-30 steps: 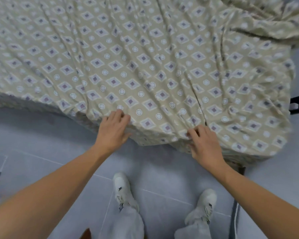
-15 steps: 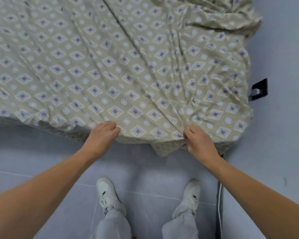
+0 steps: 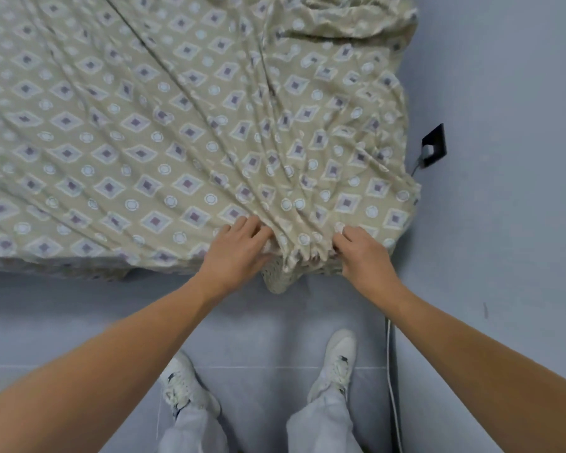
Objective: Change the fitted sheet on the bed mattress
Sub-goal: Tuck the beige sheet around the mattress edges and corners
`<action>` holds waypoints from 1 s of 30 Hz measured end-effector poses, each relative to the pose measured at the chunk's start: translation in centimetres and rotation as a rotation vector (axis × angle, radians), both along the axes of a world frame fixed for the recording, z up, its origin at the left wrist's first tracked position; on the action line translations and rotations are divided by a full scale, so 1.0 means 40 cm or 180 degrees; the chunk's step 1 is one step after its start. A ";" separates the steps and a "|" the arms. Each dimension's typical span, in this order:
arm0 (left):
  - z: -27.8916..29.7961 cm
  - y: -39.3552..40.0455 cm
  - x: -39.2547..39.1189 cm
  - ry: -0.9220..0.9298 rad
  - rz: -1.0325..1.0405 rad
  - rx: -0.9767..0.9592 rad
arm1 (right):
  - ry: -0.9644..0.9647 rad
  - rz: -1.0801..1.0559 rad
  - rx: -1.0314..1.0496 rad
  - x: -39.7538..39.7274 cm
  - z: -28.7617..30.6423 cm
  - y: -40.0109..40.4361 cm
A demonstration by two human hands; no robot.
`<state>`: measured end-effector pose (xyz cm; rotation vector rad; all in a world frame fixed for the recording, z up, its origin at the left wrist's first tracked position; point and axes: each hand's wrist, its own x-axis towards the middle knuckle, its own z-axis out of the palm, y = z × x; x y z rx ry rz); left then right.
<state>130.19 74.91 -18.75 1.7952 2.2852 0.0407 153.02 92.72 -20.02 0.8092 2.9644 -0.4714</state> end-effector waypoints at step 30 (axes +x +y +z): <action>-0.027 0.302 0.155 -0.0088 0.0034 -0.0144 | 0.0362 -0.2779 -0.1299 0.177 0.004 0.357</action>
